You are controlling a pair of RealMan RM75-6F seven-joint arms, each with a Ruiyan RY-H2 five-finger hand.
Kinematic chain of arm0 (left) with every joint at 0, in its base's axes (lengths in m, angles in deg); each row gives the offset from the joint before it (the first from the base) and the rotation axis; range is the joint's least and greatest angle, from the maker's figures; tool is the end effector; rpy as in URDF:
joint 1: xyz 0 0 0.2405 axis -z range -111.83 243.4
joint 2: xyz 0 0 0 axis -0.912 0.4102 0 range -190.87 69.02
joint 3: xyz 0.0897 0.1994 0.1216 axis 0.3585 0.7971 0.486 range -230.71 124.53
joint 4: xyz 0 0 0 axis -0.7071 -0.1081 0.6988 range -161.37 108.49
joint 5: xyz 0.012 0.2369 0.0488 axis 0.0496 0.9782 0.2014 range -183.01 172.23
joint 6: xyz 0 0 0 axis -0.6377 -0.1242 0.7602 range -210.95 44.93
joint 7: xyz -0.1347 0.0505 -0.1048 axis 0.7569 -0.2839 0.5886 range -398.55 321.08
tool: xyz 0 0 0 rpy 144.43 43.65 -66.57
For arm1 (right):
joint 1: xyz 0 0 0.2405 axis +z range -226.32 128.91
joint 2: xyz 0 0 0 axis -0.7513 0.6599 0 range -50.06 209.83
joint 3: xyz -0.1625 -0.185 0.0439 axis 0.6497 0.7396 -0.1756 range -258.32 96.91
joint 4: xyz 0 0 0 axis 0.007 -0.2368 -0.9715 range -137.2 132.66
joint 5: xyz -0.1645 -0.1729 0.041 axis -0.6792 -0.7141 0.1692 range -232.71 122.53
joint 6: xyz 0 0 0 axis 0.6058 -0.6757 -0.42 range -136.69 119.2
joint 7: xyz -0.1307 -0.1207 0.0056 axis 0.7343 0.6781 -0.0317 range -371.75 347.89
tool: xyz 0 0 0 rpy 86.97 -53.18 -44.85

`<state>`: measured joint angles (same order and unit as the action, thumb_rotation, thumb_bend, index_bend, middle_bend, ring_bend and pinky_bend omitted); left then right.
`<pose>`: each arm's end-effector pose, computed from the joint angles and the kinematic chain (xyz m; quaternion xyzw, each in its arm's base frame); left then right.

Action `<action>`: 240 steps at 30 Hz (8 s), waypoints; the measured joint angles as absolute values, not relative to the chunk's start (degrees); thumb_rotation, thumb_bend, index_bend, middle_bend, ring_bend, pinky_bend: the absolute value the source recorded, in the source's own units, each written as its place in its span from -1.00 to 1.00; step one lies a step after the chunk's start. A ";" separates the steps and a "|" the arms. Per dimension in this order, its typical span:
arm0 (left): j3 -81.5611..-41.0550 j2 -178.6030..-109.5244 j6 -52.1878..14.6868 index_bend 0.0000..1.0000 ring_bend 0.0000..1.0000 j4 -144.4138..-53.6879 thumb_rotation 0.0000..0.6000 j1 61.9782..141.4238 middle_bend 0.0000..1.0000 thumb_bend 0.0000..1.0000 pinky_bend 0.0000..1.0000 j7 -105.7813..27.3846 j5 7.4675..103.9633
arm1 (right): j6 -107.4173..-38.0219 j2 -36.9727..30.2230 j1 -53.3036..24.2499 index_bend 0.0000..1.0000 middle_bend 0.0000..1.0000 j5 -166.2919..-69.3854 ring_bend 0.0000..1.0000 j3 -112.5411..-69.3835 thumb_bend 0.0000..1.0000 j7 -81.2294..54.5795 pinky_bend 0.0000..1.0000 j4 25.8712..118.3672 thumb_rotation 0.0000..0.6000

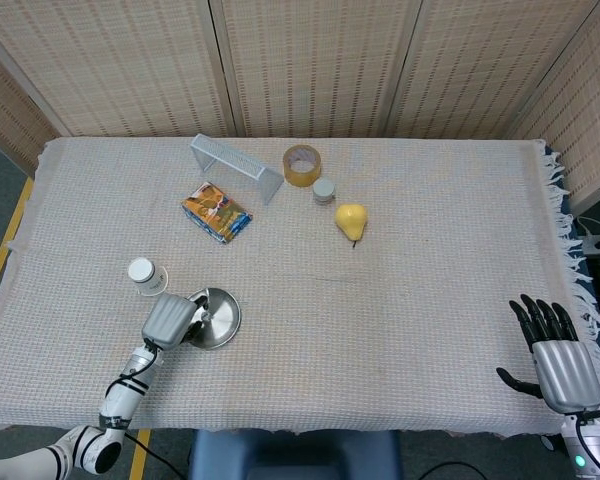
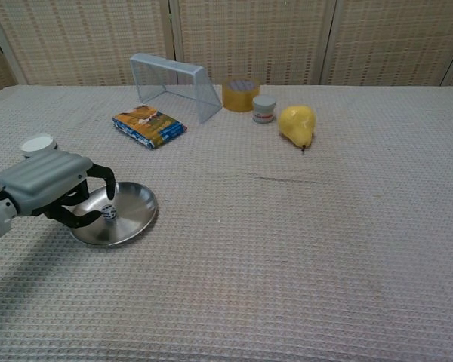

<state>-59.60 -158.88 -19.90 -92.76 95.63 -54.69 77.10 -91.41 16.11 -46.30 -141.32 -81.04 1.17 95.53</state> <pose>-0.2164 0.3420 -0.0796 -0.7481 -0.3025 -0.3533 0.4734 -0.3109 -0.1909 0.1043 0.6351 -0.3799 0.3111 0.5963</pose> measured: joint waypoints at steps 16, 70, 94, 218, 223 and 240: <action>-60.80 -151.44 -7.55 -0.88 -0.82 -101.78 1.00 92.13 -0.69 -0.31 0.17 -51.30 78.96 | -91.17 16.32 -46.22 -1.00 -1.00 -141.38 -1.00 -80.88 -0.84 0.81 -1.00 95.54 0.69; -63.53 -148.99 -19.01 -0.03 0.43 -94.52 1.00 98.04 0.13 -0.22 0.89 -54.11 65.99 | -89.87 15.67 -45.78 -1.00 -1.00 -140.31 -1.00 -80.85 -0.84 2.16 -1.00 95.42 0.70; -58.09 -147.13 -17.93 0.01 0.47 -110.86 1.00 96.23 0.19 -0.22 0.91 -52.23 73.71 | -91.84 16.70 -46.74 -1.00 -1.00 -143.25 -1.00 -79.70 -0.84 0.80 -1.00 96.26 0.71; -60.39 -140.91 -25.36 0.15 0.54 -117.28 1.00 99.91 0.35 -0.23 0.91 -56.28 61.92 | -91.11 17.06 -46.92 -1.00 -1.00 -143.20 -1.00 -79.43 -0.84 1.36 -1.00 97.10 0.71; -60.56 -141.54 -20.08 0.14 0.54 -116.27 1.00 98.64 0.34 -0.23 0.91 -57.43 63.69 | -91.10 17.10 -46.96 -1.00 -1.00 -143.11 -1.00 -79.44 -0.84 1.41 -1.00 97.17 0.71; -57.15 -136.25 -15.98 0.04 0.54 -113.88 1.00 90.80 0.24 -0.26 0.91 -54.87 61.75 | -90.50 16.74 -46.75 -1.00 -1.00 -143.30 -1.00 -79.18 -0.84 2.00 -1.00 97.19 0.71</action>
<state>-57.15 -136.25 -15.98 -113.88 90.80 -54.87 61.75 -90.50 16.74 -46.75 -143.30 -79.18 2.00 97.19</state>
